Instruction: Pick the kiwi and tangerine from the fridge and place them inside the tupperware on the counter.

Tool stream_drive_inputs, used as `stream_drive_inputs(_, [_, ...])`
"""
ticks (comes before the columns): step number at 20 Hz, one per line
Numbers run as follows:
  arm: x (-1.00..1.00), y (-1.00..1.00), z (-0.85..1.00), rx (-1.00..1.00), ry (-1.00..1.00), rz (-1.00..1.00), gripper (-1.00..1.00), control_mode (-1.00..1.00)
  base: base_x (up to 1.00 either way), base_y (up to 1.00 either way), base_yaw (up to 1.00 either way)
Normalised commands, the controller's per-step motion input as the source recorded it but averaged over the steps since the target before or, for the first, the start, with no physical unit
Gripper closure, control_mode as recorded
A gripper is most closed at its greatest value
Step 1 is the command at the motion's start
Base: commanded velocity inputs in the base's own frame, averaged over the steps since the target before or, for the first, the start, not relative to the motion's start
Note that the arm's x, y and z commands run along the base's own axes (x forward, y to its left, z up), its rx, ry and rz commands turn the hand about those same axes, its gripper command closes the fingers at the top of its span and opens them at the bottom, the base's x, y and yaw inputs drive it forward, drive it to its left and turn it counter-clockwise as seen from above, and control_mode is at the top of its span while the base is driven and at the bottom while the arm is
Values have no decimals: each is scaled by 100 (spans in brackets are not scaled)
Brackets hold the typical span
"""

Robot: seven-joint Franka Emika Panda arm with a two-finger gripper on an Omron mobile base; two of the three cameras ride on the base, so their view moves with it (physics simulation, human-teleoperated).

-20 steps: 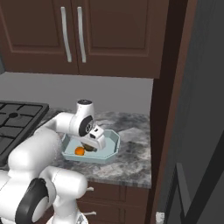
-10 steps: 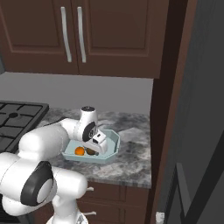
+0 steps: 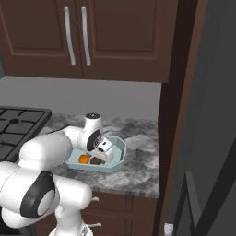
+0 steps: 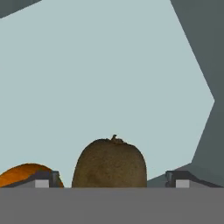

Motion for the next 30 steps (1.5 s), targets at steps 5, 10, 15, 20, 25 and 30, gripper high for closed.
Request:
stream_drive_inputs(5, [-15, 0, 50, 0, 0, 0, -100, -100, 0, 0, 0])
stream_drive_inputs(10, [-37, 1, 49, 0, 0, 0, -100, -100, 0, 0, 0])
stream_drive_inputs(15, [-47, 10, 48, 0, 0, 7, -100, -100, 0, 0, 0])
stream_drive_inputs(20, [-62, 17, 42, 0, 0, 16, -100, -100, 0, 0, 0])
stream_drive_inputs(25, [-67, 17, 42, 0, 0, 21, -100, -100, 0, 0, 0])
stream_drive_inputs(30, [-70, 15, 45, 0, -3, 22, -100, -100, 0, 0, 0])
